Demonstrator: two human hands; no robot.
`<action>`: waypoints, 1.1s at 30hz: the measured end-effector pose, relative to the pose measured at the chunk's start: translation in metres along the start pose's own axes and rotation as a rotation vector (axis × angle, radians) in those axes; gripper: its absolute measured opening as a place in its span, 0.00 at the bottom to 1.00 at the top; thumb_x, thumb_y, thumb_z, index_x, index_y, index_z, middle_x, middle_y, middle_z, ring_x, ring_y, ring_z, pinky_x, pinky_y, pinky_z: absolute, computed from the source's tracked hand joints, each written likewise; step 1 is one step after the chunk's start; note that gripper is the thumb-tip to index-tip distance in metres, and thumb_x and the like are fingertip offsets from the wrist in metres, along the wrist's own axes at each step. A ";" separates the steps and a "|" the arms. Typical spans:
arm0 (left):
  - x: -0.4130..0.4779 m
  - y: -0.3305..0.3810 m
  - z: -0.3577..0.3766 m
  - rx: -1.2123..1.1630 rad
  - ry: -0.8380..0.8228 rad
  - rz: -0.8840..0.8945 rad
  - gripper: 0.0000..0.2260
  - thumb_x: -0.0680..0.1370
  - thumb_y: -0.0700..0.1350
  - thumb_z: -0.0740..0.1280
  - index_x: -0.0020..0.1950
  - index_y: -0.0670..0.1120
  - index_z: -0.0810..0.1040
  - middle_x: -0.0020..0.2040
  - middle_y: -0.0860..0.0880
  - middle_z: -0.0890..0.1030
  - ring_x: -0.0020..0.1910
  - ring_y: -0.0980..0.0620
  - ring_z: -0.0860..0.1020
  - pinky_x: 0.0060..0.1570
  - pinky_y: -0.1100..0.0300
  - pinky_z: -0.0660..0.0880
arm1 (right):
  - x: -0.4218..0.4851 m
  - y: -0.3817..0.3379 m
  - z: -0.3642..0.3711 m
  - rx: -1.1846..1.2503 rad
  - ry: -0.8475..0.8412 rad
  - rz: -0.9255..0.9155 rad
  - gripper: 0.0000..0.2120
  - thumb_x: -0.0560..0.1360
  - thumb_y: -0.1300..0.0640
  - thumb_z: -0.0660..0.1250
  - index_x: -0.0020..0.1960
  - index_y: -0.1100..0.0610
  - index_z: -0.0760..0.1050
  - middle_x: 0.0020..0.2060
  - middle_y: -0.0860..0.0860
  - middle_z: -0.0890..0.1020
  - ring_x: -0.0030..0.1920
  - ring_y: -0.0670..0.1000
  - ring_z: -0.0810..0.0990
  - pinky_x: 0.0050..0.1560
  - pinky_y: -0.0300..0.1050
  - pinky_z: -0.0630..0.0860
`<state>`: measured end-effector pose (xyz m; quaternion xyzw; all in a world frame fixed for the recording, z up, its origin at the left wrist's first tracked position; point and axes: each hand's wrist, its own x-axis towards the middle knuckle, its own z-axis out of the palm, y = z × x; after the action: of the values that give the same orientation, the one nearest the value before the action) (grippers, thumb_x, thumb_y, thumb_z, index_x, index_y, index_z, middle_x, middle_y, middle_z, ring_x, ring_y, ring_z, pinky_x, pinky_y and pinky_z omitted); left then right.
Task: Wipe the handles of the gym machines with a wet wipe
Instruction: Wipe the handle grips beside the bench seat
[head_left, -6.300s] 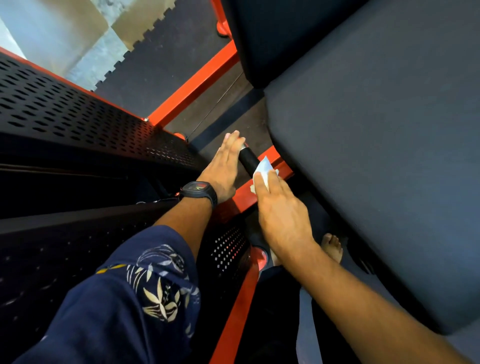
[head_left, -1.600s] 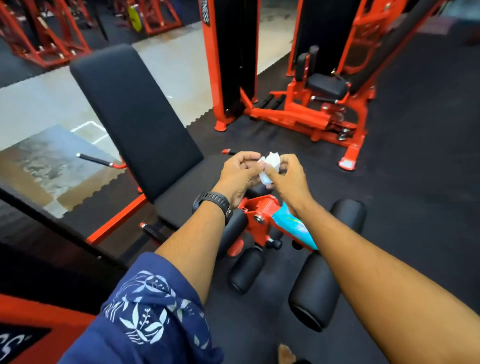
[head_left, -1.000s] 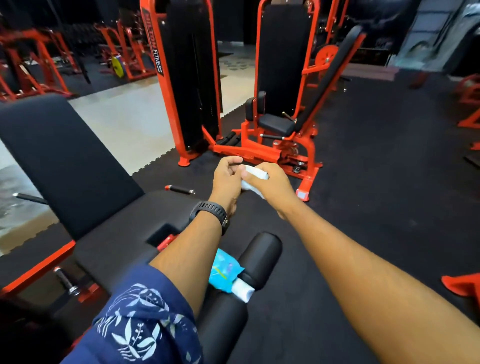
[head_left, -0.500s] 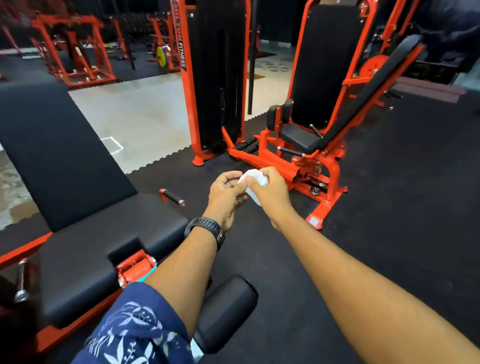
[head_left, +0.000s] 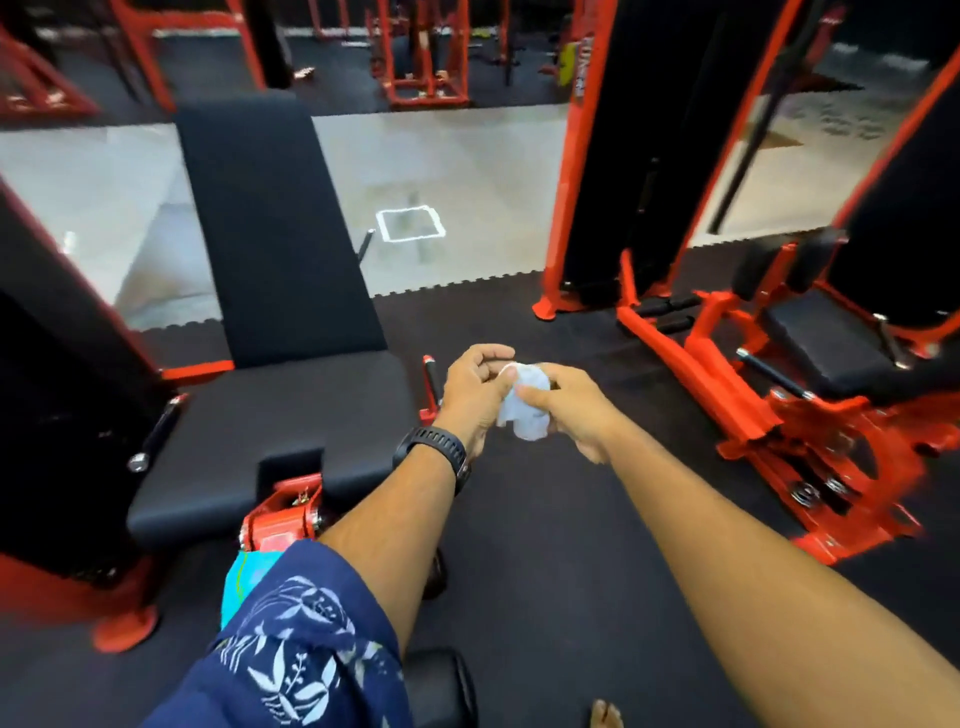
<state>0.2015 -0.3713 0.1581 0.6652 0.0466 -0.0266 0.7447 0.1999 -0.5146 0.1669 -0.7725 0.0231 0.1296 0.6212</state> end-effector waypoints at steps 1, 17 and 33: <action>0.010 -0.004 0.002 0.002 0.043 -0.005 0.08 0.81 0.34 0.64 0.56 0.46 0.76 0.53 0.41 0.83 0.48 0.47 0.83 0.43 0.52 0.82 | 0.018 0.004 -0.003 -0.017 -0.040 0.009 0.07 0.78 0.60 0.68 0.56 0.57 0.80 0.50 0.57 0.85 0.48 0.53 0.84 0.42 0.46 0.80; 0.162 -0.112 -0.041 0.321 0.472 -0.110 0.13 0.76 0.32 0.68 0.51 0.50 0.79 0.49 0.51 0.83 0.49 0.55 0.81 0.47 0.68 0.78 | 0.230 0.073 0.050 -0.154 -0.096 0.044 0.03 0.67 0.59 0.73 0.38 0.53 0.80 0.37 0.46 0.83 0.40 0.49 0.82 0.42 0.47 0.79; 0.284 -0.260 -0.156 1.527 -0.234 -0.439 0.40 0.78 0.61 0.62 0.82 0.53 0.42 0.82 0.47 0.39 0.80 0.46 0.36 0.77 0.42 0.38 | 0.378 0.214 0.145 -0.578 -0.117 0.095 0.07 0.78 0.61 0.64 0.54 0.54 0.78 0.56 0.48 0.74 0.52 0.51 0.79 0.48 0.41 0.75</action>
<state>0.4517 -0.2394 -0.1462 0.9595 0.0667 -0.2665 0.0618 0.4981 -0.3758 -0.1519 -0.9066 -0.0145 0.2040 0.3691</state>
